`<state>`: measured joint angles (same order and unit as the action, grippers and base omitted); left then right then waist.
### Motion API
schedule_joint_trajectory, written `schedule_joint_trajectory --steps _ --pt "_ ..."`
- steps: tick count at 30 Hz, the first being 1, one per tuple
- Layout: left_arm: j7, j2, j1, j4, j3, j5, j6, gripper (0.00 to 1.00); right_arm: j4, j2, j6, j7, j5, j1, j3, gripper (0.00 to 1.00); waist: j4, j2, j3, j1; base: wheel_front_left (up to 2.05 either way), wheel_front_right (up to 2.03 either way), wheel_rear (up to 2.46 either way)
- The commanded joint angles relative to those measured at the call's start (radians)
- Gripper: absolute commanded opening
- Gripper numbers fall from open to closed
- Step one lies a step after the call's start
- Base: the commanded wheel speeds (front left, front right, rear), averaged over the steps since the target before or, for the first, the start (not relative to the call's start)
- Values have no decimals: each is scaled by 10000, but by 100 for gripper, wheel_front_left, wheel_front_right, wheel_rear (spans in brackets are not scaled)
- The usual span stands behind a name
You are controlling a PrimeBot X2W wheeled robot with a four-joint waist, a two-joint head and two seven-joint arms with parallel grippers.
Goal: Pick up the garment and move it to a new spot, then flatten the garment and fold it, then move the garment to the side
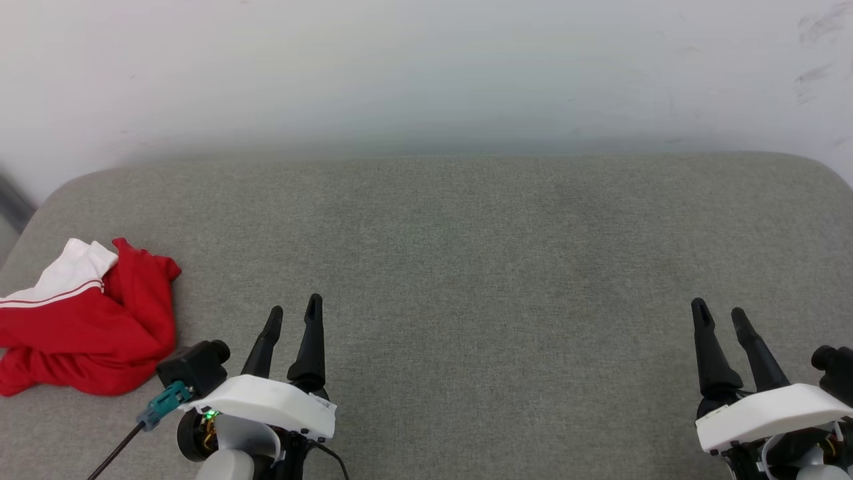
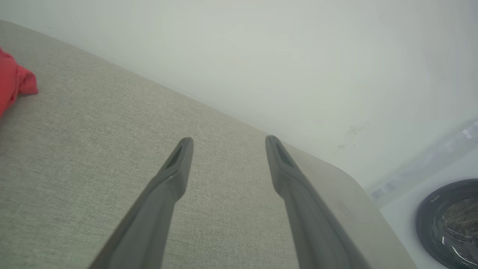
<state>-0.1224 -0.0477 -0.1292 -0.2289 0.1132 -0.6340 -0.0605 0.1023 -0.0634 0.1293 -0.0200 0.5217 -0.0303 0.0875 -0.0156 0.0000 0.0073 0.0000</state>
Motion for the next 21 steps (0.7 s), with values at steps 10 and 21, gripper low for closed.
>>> schedule_joint_trajectory --steps 10,21 --pt "-338 -201 -312 19 50 1576 402 100 -331 -56 19 -121 -1523 38 -183 100 13 0 46 0 0 0 0" --pt "-613 -355 -323 38 119 2756 715 100 -436 -14 20 -101 -2727 113 -225 100 54 0 73 0 0 0 0"
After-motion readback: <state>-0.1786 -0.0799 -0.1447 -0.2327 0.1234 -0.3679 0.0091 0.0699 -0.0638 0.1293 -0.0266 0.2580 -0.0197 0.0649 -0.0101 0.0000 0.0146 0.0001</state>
